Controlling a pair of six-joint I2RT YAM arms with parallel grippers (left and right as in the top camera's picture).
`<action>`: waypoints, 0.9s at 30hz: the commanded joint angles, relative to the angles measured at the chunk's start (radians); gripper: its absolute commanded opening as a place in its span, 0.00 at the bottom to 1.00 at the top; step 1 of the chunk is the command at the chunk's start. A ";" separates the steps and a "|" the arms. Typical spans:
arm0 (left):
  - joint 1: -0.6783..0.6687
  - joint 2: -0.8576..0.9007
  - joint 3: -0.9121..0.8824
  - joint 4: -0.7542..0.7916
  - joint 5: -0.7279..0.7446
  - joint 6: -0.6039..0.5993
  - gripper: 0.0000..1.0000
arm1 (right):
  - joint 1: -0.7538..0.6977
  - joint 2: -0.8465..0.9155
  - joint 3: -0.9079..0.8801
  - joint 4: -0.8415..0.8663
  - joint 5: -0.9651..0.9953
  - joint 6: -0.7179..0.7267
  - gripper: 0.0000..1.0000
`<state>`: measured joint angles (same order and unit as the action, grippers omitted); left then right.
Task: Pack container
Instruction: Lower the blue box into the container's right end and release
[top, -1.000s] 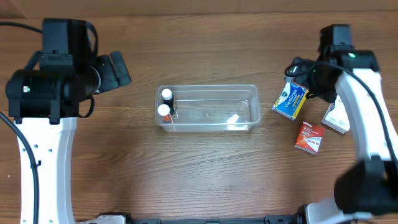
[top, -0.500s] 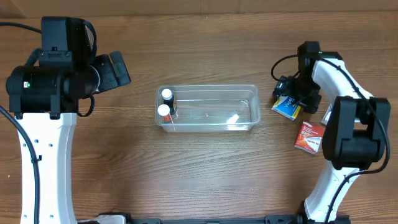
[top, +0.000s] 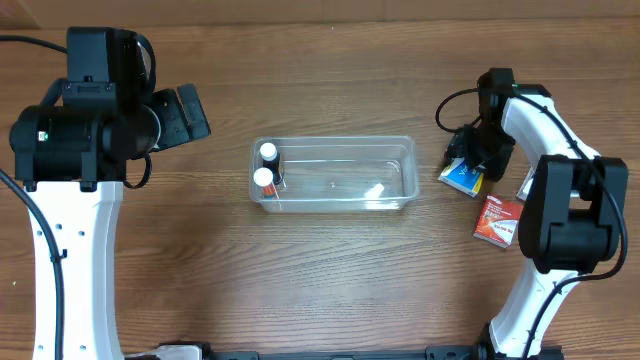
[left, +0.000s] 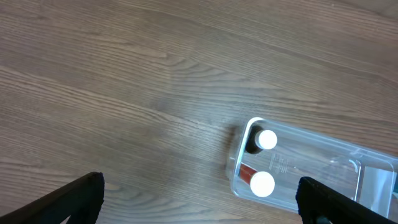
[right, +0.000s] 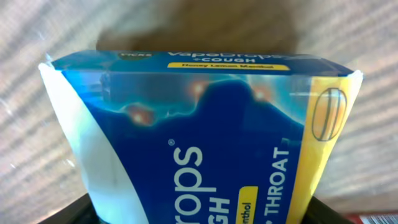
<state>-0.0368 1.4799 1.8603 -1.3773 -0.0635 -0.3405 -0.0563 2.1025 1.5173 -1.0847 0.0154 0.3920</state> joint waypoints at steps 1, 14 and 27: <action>0.004 0.006 0.007 -0.003 0.009 0.016 1.00 | 0.025 -0.116 0.039 -0.030 0.009 -0.032 0.69; 0.004 0.006 0.007 -0.007 0.009 0.015 1.00 | 0.483 -0.519 -0.060 -0.019 0.009 -0.091 0.69; 0.004 0.006 0.007 -0.010 0.009 0.015 1.00 | 0.483 -0.382 -0.274 0.237 0.009 -0.077 0.70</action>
<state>-0.0368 1.4799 1.8599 -1.3888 -0.0631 -0.3374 0.4297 1.6749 1.2491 -0.8612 0.0154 0.3103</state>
